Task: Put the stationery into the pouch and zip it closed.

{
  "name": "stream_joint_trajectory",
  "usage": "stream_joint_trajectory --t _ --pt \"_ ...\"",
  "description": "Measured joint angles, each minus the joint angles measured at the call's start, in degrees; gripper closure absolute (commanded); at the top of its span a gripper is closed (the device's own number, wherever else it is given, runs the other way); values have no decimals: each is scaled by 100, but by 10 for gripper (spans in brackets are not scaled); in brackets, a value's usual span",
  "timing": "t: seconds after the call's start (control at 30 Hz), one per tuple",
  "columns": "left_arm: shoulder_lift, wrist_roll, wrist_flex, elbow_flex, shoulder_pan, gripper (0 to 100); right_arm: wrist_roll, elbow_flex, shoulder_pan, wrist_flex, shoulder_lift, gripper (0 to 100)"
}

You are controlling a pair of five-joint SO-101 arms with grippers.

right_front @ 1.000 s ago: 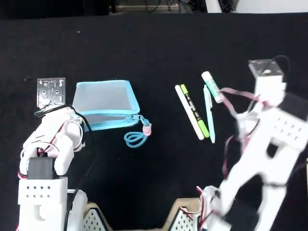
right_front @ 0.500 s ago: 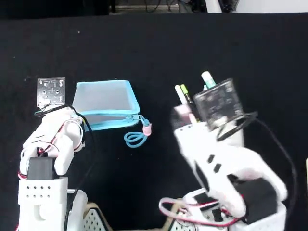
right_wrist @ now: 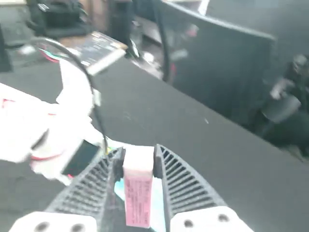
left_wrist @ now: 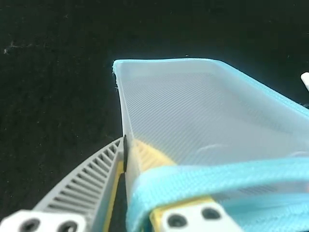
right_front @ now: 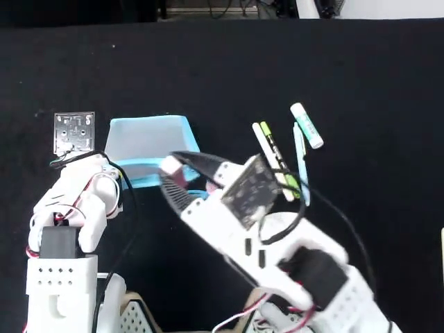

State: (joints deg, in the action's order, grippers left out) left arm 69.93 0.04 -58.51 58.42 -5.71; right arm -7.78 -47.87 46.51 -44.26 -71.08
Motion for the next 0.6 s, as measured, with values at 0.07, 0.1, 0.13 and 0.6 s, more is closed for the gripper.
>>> stream_joint_trajectory --t 0.07,0.1,0.13,0.6 --pt "0 0 0 0 0 970 0 -475 141 615 0 987" --pt "0 0 0 0 0 970 0 -730 167 941 0 987" --pt "0 0 0 0 0 970 0 -967 176 1275 0 987" --pt "-35 0 0 9 18 970 18 -3305 -308 4413 -9 987"
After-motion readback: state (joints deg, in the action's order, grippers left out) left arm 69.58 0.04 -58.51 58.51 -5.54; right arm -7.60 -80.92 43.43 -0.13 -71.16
